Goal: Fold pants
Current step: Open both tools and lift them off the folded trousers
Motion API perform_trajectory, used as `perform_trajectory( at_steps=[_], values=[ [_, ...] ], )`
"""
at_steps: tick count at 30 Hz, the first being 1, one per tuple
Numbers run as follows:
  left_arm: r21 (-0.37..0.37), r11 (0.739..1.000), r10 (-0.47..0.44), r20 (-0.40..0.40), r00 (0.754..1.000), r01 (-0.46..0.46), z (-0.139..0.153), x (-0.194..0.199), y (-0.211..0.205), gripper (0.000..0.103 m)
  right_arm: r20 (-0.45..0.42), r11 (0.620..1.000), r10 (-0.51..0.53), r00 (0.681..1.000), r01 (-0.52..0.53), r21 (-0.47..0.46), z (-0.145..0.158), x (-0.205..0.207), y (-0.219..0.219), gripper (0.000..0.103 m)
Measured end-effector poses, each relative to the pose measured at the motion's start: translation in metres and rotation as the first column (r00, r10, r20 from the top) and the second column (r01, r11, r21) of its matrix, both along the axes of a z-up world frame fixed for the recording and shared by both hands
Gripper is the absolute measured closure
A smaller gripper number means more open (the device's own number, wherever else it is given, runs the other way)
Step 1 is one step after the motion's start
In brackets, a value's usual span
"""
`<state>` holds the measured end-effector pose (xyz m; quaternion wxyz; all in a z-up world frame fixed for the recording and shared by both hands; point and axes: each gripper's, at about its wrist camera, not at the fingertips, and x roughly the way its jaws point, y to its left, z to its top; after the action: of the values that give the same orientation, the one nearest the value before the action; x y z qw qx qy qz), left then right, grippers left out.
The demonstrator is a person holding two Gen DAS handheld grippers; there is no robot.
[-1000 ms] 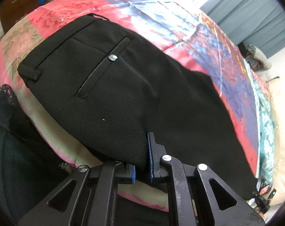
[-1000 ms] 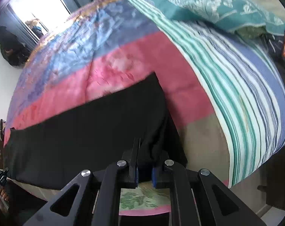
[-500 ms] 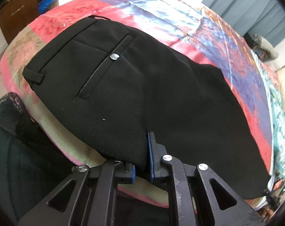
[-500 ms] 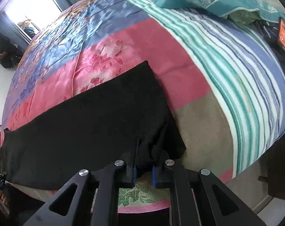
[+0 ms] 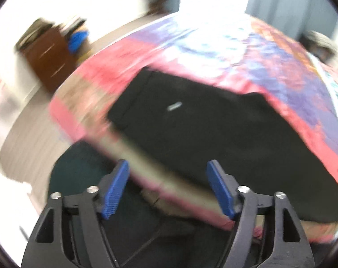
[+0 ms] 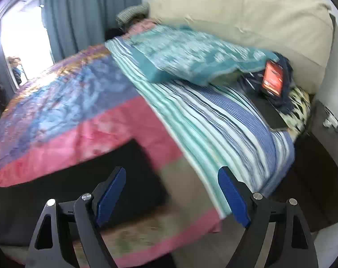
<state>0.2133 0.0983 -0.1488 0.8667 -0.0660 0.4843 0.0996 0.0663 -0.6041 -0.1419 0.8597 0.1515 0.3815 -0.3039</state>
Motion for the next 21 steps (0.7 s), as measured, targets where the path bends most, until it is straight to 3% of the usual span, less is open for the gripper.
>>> perform_trajectory(
  at_steps=[3,5,8,11,12,15,18,21],
  values=[
    [0.012,0.99,-0.144,0.052,0.988,0.144,-0.006,0.024,-0.04,0.016,0.028,0.992,0.125,0.992,-0.126,0.008,0.004,0.027,0.052,0.018],
    [0.068,0.97,-0.238,0.058,0.97,0.234,-0.023,0.041,-0.066,0.015,0.037,0.973,0.225,0.974,-0.227,0.033,-0.001,0.048,0.091,0.018],
    [0.168,0.936,-0.306,-0.048,0.951,0.309,-0.062,0.066,-0.088,0.016,0.027,0.934,0.348,0.937,-0.349,0.078,-0.023,0.075,0.144,0.018],
    [0.143,0.95,-0.258,-0.15,0.955,0.279,-0.096,0.074,-0.073,0.017,-0.017,0.885,0.451,0.892,-0.446,0.132,-0.057,0.099,0.19,0.018],
    [0.097,0.961,-0.247,-0.128,0.961,0.26,-0.096,0.073,-0.065,0.017,-0.046,0.877,0.466,0.884,-0.455,0.153,-0.071,0.105,0.199,0.018],
    [0.076,0.969,-0.221,-0.139,0.965,0.233,-0.083,0.072,-0.053,0.018,-0.121,0.867,0.478,0.87,-0.446,0.222,-0.103,0.111,0.209,0.017],
    [0.009,0.966,-0.257,-0.052,0.965,0.257,-0.057,0.082,-0.051,0.017,-0.11,0.862,0.489,0.865,-0.46,0.213,-0.105,0.108,0.209,0.008],
    [-0.007,0.956,-0.293,-0.014,0.956,0.293,-0.049,0.114,-0.061,0.013,-0.102,0.86,0.493,0.864,-0.466,0.209,-0.109,0.108,0.206,0.005]
  ],
)
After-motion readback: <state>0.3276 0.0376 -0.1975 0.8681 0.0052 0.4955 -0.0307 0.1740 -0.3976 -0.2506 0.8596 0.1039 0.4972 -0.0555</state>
